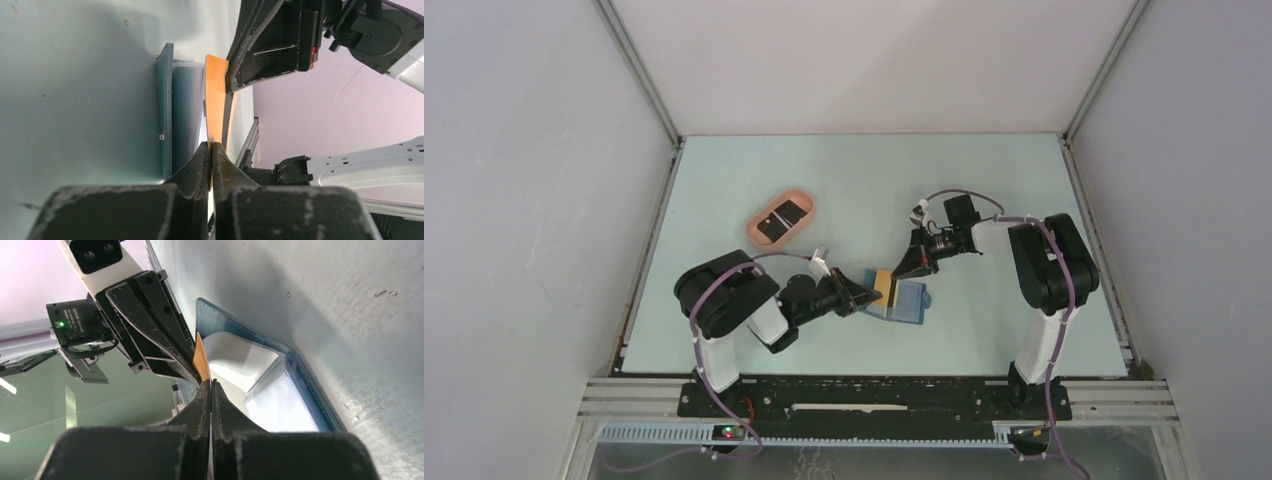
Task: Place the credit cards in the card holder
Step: Insert the credit card into the card holder.
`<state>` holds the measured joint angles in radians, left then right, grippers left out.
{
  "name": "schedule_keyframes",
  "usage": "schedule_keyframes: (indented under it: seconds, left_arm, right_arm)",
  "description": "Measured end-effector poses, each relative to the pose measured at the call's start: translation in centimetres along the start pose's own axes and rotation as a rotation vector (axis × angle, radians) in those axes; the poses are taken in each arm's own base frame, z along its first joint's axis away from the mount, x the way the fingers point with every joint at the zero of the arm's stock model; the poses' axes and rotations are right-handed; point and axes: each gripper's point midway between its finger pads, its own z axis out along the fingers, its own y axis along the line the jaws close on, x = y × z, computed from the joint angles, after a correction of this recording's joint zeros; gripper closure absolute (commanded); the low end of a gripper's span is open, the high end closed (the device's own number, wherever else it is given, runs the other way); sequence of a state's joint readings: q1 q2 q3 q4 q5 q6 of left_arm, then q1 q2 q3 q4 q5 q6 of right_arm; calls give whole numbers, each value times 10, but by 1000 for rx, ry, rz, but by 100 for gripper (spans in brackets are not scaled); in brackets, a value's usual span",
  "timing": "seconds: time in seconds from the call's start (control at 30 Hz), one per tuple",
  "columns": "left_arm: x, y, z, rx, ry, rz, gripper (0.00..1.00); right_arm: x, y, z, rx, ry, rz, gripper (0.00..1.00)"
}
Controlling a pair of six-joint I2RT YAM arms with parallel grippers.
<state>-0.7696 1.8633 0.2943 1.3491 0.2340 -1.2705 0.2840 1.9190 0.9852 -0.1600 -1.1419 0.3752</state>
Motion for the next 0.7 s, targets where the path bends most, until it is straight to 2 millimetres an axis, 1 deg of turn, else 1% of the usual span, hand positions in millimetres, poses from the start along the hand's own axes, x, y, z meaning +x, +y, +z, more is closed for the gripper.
schedule_keyframes:
  seconds: [0.07, 0.13, 0.33, 0.4, 0.47, 0.7]
  left_arm:
    - [-1, -2, -1, 9, -2, -4, 100]
    - [-2, -3, -1, 15, -5, -3, 100]
    - [-6, -2, -6, 23, -20, 3, 100]
    - [-7, 0, -8, 20, -24, 12, 100]
    - [-8, 4, -10, 9, -27, 16, 100]
    - [-11, 26, -19, -62, -37, 33, 100]
  right_arm:
    - [-1, 0, 0, 1, 1, -8, 98]
    - [-1, 0, 0, 1, 4, -22, 92]
    - [-2, 4, -2, 5, 19, -63, 69]
    - [-2, 4, -3, 11, 23, -76, 64]
    - [-3, 3, -4, 19, 25, -93, 60]
    - [-3, -1, -8, 61, 32, -153, 60]
